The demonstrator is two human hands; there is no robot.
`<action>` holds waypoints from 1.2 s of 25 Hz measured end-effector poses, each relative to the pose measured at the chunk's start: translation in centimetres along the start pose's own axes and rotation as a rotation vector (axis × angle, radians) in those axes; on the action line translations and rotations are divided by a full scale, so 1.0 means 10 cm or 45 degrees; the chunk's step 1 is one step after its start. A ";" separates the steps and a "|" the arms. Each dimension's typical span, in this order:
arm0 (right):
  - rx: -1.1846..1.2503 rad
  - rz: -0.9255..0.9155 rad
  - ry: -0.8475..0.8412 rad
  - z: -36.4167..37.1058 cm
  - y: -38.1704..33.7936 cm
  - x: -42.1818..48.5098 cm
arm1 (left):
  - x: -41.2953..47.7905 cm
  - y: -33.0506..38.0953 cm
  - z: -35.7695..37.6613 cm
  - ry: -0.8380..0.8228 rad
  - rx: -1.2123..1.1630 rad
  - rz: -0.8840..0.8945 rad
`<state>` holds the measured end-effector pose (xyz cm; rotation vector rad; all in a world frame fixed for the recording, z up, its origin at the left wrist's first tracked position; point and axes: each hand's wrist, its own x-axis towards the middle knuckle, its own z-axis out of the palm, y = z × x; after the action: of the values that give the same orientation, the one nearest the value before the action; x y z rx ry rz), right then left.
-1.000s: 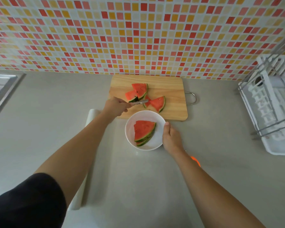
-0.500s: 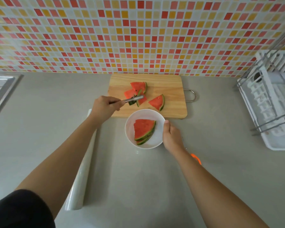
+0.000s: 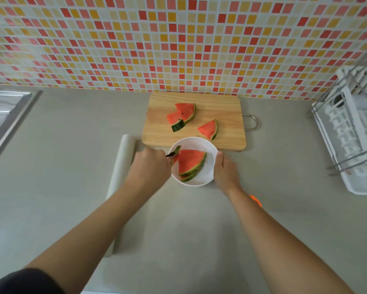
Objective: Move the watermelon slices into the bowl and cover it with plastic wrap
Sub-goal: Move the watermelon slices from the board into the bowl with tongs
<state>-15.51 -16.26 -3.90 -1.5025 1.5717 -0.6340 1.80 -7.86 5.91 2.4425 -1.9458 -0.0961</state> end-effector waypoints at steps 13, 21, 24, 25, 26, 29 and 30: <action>-0.063 0.022 0.003 0.00 0.02 0.00 | 0.28 -0.41 -0.14 0.204 -0.573 -0.324; -0.098 0.019 0.001 0.01 0.04 0.03 | 0.87 -0.37 0.37 0.125 -0.934 -0.426; -0.097 -0.007 0.001 0.01 0.05 0.05 | 1.11 -0.37 0.47 0.043 -1.428 -0.792; -0.096 -0.014 -0.001 0.01 0.05 0.05 | 1.19 -0.39 0.50 0.019 -1.535 -0.852; -0.097 -0.018 0.001 0.01 0.06 0.04 | 1.26 -0.41 0.53 -0.006 -1.591 -0.879; -0.103 -0.010 0.010 0.02 0.07 0.05 | 1.41 -0.42 0.58 -0.083 -1.630 -0.875; -0.093 -0.007 0.009 0.02 0.07 0.04 | 1.45 -0.42 0.60 -0.106 -1.651 -0.874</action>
<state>-15.70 -16.53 -4.71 -1.5607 1.6119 -0.5909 8.80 -20.93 -0.79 1.9135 -0.4966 -1.0542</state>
